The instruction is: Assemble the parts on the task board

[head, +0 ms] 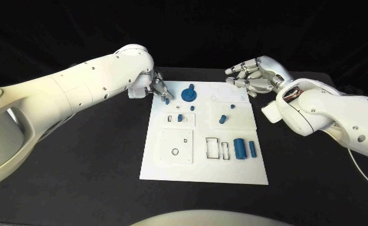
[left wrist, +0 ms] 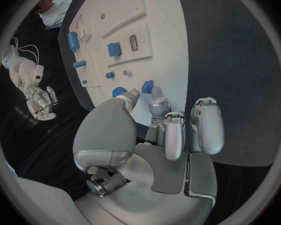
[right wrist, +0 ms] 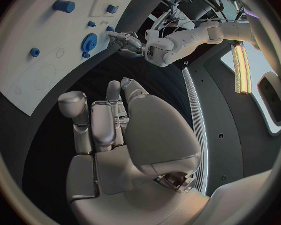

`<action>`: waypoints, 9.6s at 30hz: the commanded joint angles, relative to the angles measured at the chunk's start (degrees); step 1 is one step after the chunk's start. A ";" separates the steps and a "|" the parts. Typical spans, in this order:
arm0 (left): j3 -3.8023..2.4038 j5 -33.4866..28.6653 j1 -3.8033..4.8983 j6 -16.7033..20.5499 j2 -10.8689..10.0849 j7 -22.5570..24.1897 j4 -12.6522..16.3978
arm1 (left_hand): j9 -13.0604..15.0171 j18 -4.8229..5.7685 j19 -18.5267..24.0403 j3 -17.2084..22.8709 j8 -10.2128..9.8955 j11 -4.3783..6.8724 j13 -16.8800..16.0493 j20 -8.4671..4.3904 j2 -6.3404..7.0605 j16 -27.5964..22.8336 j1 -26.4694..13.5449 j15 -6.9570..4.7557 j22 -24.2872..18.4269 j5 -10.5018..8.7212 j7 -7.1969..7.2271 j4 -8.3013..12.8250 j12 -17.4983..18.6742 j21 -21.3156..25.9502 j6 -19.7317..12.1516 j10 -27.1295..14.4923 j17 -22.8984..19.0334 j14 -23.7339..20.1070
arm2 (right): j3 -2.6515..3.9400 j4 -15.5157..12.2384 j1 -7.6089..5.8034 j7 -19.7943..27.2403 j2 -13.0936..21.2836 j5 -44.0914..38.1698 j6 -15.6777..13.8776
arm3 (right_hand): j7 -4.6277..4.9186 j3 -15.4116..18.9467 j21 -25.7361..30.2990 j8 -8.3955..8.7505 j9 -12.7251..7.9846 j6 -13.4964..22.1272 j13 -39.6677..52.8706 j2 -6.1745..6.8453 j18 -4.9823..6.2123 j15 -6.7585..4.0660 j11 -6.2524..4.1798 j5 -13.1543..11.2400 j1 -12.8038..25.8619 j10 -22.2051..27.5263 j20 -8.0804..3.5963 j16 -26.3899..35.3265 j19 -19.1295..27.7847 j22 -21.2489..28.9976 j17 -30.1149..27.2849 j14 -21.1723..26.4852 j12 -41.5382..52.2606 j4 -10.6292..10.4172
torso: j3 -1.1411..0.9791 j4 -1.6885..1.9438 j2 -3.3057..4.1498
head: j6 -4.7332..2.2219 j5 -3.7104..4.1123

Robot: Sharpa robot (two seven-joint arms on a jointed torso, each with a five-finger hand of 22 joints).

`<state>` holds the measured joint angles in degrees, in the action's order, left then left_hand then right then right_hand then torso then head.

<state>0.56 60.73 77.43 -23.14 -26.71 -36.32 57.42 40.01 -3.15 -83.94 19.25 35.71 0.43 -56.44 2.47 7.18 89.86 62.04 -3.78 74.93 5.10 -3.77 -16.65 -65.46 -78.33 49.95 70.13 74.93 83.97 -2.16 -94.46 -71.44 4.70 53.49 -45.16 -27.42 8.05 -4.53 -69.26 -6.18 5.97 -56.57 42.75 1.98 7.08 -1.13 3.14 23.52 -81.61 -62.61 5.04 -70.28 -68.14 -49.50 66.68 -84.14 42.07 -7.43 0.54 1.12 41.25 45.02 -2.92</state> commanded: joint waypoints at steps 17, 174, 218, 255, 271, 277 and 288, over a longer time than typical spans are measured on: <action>-0.02 -0.45 -0.07 -1.91 0.08 0.01 0.10 | 0.16 0.01 -1.11 0.72 0.39 0.17 0.25 -0.28 0.67 0.14 0.35 -0.25 2.64 0.02 0.38 0.04 -0.12 0.08 -0.05 -0.01 15.07 6.03 | 0.00 0.08 0.06 0.79 -0.19 -0.43 0.08 | 0.33 -0.57 0.27 0.32 -0.08 -0.10 -0.24 0.08 0.78 -0.11 -0.02 0.68 0.05 0.33 -0.12 0.01 0.01 -0.07 0.23 -0.74 -0.22 -0.38 | -0.01 0.00 0.02 | 0.11 -0.01; 0.43 1.01 -5.01 2.78 -11.29 -4.28 22.00 | 2.78 0.98 -2.70 15.11 4.67 1.79 0.58 -1.54 1.62 0.14 -1.08 -1.63 7.43 2.49 2.13 5.06 -0.28 -3.51 1.35 3.84 15.07 6.03 | -0.15 0.28 0.46 0.72 -0.32 -0.06 -0.01 | 0.38 -2.05 1.06 0.38 -0.14 -0.04 -0.91 0.26 0.98 -0.03 0.05 2.76 1.22 0.67 -0.06 0.53 0.49 1.12 -0.10 -0.58 -0.08 -1.30 | 0.01 0.05 0.01 | 2.54 -0.81; 0.40 1.01 -5.04 4.43 -11.07 -4.13 22.19 | 2.73 1.39 -3.45 -2.03 5.49 2.42 -1.09 -2.11 0.24 0.14 -5.02 -2.18 9.17 2.37 2.88 0.31 -2.01 -4.95 3.31 5.53 15.07 6.03 | -0.15 0.40 0.47 0.44 -0.48 -0.05 0.75 | 0.41 -2.32 1.27 0.38 -0.14 -0.04 -1.01 0.28 1.03 0.00 0.09 2.81 1.70 0.68 -0.04 0.67 0.64 1.43 -0.19 -0.54 0.06 -1.68 | -0.05 0.02 0.00 | 2.84 -0.67; 0.90 3.41 -4.84 30.77 -9.72 27.27 21.76 | -16.11 -7.29 21.07 -15.85 -7.06 -7.74 33.82 6.69 -4.11 -44.52 22.73 6.96 -39.69 -0.80 -7.00 3.66 26.93 58.27 -11.98 -26.64 -31.29 -25.03 | -0.17 0.97 0.73 0.42 -0.84 0.16 1.01 | 0.39 -2.47 1.37 0.37 -0.14 -0.06 -1.05 0.28 1.05 0.00 0.07 2.86 1.79 0.70 -0.03 0.72 0.72 1.58 -0.22 -0.52 0.12 -1.78 | 0.03 -0.05 0.05 | 1.27 0.61; 2.01 19.75 -6.27 28.74 -5.41 30.43 17.07 | -28.22 -7.19 13.12 -12.10 -16.48 -6.35 46.46 4.29 -2.57 -39.16 28.28 5.02 -38.13 -0.64 -5.34 7.31 36.84 54.72 -1.80 -19.91 -34.03 -17.27 | -0.17 0.92 0.79 0.46 -1.05 0.19 1.15 | 0.39 -2.47 1.37 0.37 -0.14 -0.06 -1.05 0.28 1.05 0.00 0.07 2.86 1.79 0.70 -0.03 0.72 0.72 1.58 -0.22 -0.52 0.12 -1.78 | -0.05 0.08 0.00 | 1.28 0.89; 2.04 21.16 -6.77 26.07 -4.26 29.71 15.94 | -31.06 -6.42 8.30 -10.31 -19.57 -5.99 49.69 3.91 -2.02 -25.72 27.52 4.59 -31.07 -0.60 -4.75 7.13 39.89 46.09 1.35 -17.64 -21.90 -9.44 | -0.17 1.06 0.79 0.53 -1.14 0.19 1.17 | 0.39 -2.47 1.37 0.37 -0.14 -0.06 -1.05 0.28 1.05 0.00 0.07 2.86 1.79 0.70 -0.03 0.72 0.72 1.58 -0.22 -0.52 0.12 -1.78 | -0.03 -0.03 0.04 | 1.26 0.77; 2.02 22.29 -7.08 23.98 -3.08 28.19 14.90 | -32.95 -2.79 1.87 -7.09 -22.41 -5.25 51.96 3.34 -1.12 -12.23 26.46 4.09 -9.21 -0.65 -4.43 7.02 42.45 19.83 5.14 -12.69 -7.45 -1.82 | -0.17 1.13 0.79 0.56 -1.20 0.19 1.24 | 0.36 -2.65 1.36 0.35 -0.13 -0.08 -1.08 0.26 1.05 -0.02 0.04 2.91 1.75 0.70 -0.03 0.66 0.69 1.53 -0.13 -0.53 0.18 -1.78 | -0.07 0.05 0.02 | 1.42 0.91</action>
<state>2.62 81.50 70.39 2.98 -29.95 -7.49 72.35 7.10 -6.63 -81.81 11.92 13.41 -4.80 -4.50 5.84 5.81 77.32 88.58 0.30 65.13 4.42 -8.19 -9.60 -23.24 -57.78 54.79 57.16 67.09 81.97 -2.34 -93.30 -70.69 4.86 52.35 -44.82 -26.98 8.05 -6.90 -68.10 -5.96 5.90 -56.58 41.76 2.27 7.07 -1.13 3.26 26.08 -80.38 -62.32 5.04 -69.83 -67.72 -47.97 66.51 -84.14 42.07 -9.16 0.50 1.13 41.28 46.38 -2.05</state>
